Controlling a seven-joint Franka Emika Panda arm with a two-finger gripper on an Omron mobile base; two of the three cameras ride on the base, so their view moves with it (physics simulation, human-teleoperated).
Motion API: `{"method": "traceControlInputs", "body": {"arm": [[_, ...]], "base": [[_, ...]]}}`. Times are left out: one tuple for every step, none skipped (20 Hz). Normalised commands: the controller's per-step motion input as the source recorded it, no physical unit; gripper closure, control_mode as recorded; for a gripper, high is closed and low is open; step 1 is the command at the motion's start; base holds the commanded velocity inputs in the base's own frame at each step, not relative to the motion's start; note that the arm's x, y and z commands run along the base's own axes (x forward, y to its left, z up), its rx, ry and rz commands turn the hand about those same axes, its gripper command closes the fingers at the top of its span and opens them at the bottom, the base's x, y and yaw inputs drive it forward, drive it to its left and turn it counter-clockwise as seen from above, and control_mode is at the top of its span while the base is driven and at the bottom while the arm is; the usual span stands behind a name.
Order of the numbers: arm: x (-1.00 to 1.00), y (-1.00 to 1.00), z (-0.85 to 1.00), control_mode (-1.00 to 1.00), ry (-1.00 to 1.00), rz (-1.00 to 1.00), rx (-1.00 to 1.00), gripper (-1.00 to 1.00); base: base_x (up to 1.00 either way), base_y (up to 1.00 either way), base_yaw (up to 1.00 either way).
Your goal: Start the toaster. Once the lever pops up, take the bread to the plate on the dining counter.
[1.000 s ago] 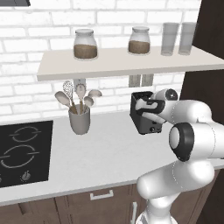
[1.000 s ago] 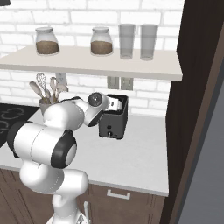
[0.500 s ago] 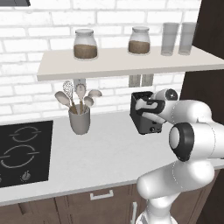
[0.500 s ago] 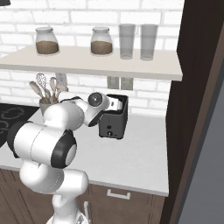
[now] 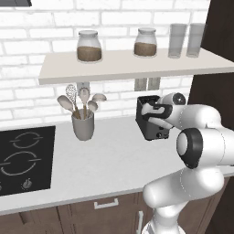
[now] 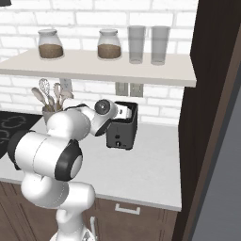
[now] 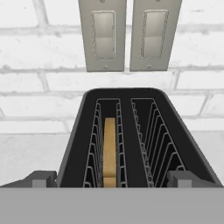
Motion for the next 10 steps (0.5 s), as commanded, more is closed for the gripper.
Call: {"method": "traceControlInputs", "body": {"arm": [[0.00,0.00,0.00,-1.00,0.00,0.00,0.00,-1.00],[0.00,0.00,0.00,-1.00,0.00,0.00,0.00,-1.00],[0.00,0.00,0.00,-1.00,0.00,0.00,0.00,-1.00],[0.00,0.00,0.00,-1.00,0.00,0.00,0.00,-1.00],[0.00,0.00,0.00,-1.00,0.00,0.00,0.00,-1.00],[0.00,0.00,0.00,-1.00,0.00,0.00,0.00,-1.00],[0.00,0.00,0.00,-1.00,0.00,0.00,0.00,-1.00],[0.00,0.00,0.00,-1.00,0.00,0.00,0.00,-1.00],[0.00,0.00,0.00,-1.00,0.00,0.00,0.00,-1.00],[0.00,0.00,0.00,-1.00,0.00,0.00,0.00,-1.00]], "base": [[0.00,0.00,0.00],[0.00,0.00,0.00],[0.00,0.00,0.00],[0.00,0.00,0.00],[0.00,0.00,0.00],[0.00,0.00,0.00],[0.00,0.00,0.00],[0.00,0.00,0.00],[0.00,0.00,0.00],[0.00,0.00,0.00]]}}
